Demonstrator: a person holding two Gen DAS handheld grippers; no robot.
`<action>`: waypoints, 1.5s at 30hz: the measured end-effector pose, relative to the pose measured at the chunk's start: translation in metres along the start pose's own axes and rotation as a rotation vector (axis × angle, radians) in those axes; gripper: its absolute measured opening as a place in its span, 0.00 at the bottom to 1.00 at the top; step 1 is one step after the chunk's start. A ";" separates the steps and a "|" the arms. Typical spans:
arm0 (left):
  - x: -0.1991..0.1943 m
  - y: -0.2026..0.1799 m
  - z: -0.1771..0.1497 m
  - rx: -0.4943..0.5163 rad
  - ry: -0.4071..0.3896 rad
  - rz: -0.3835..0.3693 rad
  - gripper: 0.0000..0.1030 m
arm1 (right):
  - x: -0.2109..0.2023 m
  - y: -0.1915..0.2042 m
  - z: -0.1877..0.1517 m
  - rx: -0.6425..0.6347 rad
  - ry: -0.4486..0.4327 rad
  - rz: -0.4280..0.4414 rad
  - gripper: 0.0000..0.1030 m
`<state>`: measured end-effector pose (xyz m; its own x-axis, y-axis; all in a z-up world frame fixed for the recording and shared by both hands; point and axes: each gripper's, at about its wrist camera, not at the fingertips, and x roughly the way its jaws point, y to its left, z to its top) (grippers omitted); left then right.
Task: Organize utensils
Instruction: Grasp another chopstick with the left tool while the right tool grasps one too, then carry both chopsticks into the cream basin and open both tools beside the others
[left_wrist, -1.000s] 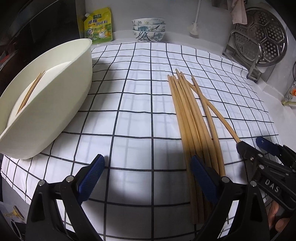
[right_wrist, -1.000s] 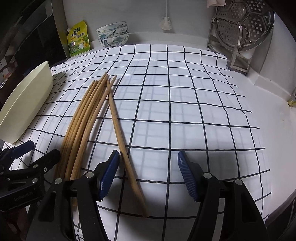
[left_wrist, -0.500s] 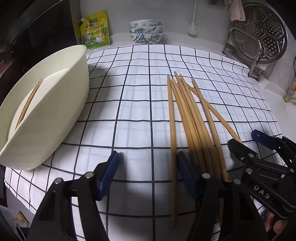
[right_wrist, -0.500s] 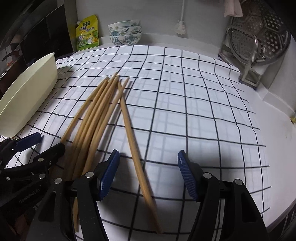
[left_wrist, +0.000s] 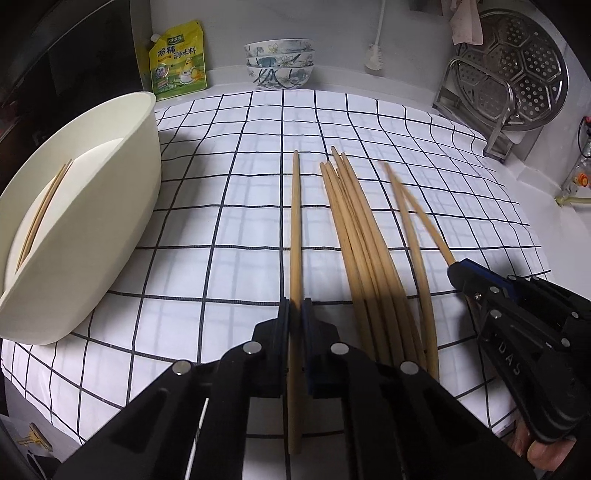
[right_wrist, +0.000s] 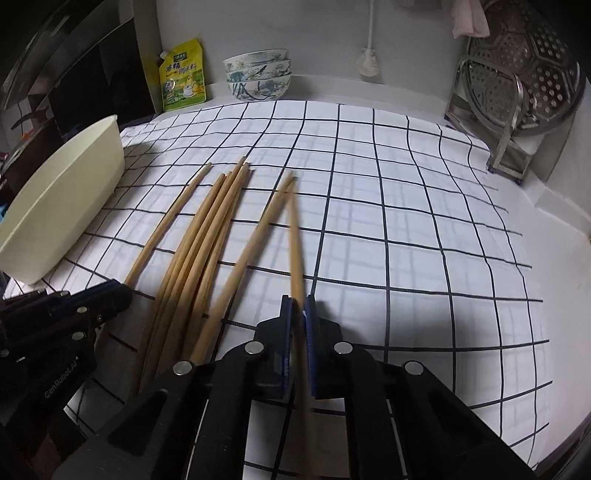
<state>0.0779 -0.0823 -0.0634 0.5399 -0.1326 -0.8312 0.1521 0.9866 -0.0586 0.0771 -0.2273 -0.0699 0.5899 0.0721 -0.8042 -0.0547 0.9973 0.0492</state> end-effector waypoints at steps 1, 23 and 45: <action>0.000 0.001 0.000 -0.004 0.003 -0.006 0.07 | 0.000 -0.002 0.000 0.013 0.001 0.004 0.06; -0.053 0.018 0.020 -0.026 -0.105 -0.077 0.07 | -0.045 -0.030 0.007 0.203 -0.116 0.008 0.06; -0.164 0.111 0.082 -0.095 -0.448 -0.122 0.07 | -0.071 0.091 0.077 0.070 -0.213 0.176 0.06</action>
<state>0.0742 0.0415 0.1122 0.8298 -0.2552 -0.4963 0.1716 0.9629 -0.2083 0.0925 -0.1407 0.0370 0.7324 0.2385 -0.6377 -0.1197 0.9672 0.2241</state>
